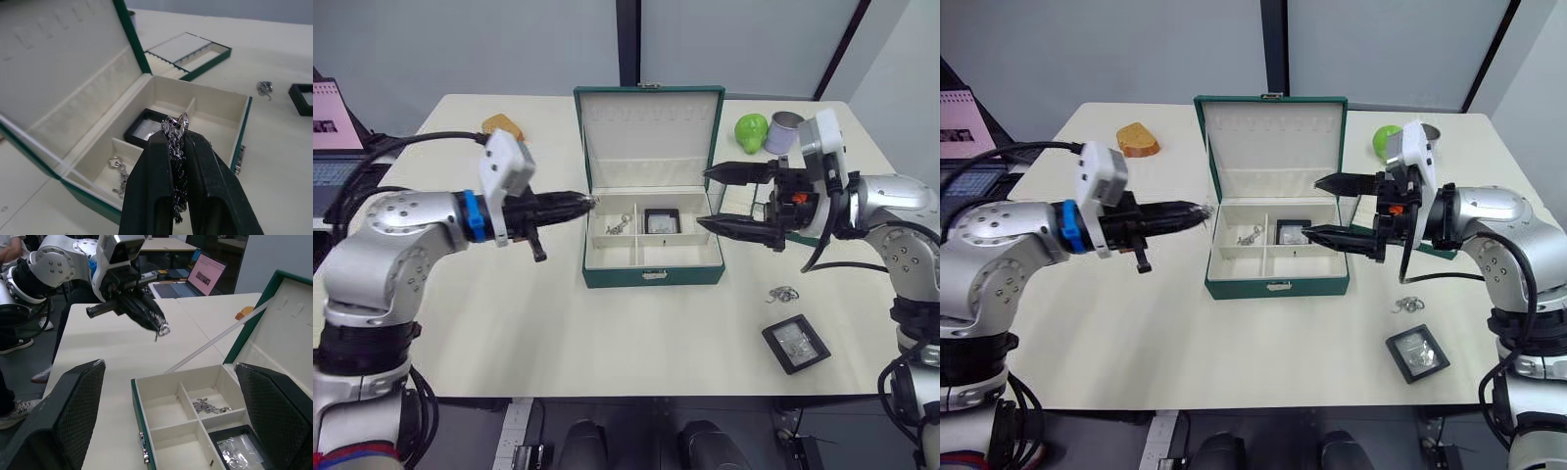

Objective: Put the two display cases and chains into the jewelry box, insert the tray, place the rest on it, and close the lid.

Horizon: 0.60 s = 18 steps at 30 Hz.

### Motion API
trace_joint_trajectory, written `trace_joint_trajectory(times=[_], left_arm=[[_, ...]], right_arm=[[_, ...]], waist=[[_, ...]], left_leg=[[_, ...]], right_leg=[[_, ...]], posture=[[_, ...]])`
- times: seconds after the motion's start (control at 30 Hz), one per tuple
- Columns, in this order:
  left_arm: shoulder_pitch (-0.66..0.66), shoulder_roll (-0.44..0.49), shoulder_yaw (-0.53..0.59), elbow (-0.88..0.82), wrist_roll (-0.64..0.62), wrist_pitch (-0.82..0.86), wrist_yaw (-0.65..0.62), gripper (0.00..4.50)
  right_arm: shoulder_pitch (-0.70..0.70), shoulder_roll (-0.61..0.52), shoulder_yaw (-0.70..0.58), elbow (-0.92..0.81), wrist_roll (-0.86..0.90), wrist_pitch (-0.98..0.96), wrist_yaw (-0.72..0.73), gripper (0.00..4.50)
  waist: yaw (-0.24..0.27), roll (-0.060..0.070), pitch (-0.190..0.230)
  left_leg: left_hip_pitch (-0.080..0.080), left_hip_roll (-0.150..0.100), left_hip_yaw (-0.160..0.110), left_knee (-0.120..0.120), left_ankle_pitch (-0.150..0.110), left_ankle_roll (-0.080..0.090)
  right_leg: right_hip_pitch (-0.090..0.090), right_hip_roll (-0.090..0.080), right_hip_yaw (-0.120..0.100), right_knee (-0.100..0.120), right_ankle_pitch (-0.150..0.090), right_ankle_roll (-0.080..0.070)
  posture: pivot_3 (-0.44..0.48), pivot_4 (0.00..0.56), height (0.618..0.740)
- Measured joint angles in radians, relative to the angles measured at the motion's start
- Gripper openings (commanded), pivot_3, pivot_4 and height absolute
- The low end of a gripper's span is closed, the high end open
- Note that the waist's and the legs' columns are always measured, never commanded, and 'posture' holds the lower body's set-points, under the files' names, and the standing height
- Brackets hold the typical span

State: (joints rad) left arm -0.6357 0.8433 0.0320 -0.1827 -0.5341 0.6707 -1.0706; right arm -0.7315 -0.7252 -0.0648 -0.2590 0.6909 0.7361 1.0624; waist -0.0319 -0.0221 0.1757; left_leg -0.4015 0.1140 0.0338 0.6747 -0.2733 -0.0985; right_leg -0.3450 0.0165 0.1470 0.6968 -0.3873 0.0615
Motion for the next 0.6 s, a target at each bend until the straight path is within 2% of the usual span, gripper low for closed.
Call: trace_joint_trajectory(times=[0.1, 0.23, 0.6], left_arm=[[-0.026, 0.003, -0.084, 0.066, 0.061, -0.073, -0.072, 0.04], [-0.042, -0.022, -0.145, 0.153, 0.132, -0.163, -0.103, 0.04], [-0.050, -0.101, -0.183, 0.274, 0.221, -0.266, -0.123, 0.04]], right_arm=[[0.034, -0.015, -0.025, -0.036, 0.010, 0.018, -0.028, 4.50], [0.058, -0.025, -0.041, -0.076, 0.033, 0.038, -0.061, 4.50], [0.095, -0.044, -0.071, -0.128, 0.067, 0.060, -0.110, 4.50]], waist=[[0.000, 0.000, 0.000], [0.000, 0.000, 0.001], [0.000, 0.000, 0.001]], left_leg=[[0.000, 0.000, 0.000, 0.000, 0.000, 0.000], [0.000, 0.000, 0.001, 0.000, 0.000, 0.000], [-0.001, 0.000, 0.001, 0.000, 0.000, 0.000]], right_leg=[[0.000, 0.000, 0.000, 0.000, 0.000, 0.000], [-0.001, 0.000, 0.001, 0.000, 0.000, 0.000], [-0.002, 0.000, 0.001, 0.000, 0.000, 0.000]], posture=[[0.000, 0.150, 0.740], [0.000, 0.150, 0.740], [0.000, 0.150, 0.740]])
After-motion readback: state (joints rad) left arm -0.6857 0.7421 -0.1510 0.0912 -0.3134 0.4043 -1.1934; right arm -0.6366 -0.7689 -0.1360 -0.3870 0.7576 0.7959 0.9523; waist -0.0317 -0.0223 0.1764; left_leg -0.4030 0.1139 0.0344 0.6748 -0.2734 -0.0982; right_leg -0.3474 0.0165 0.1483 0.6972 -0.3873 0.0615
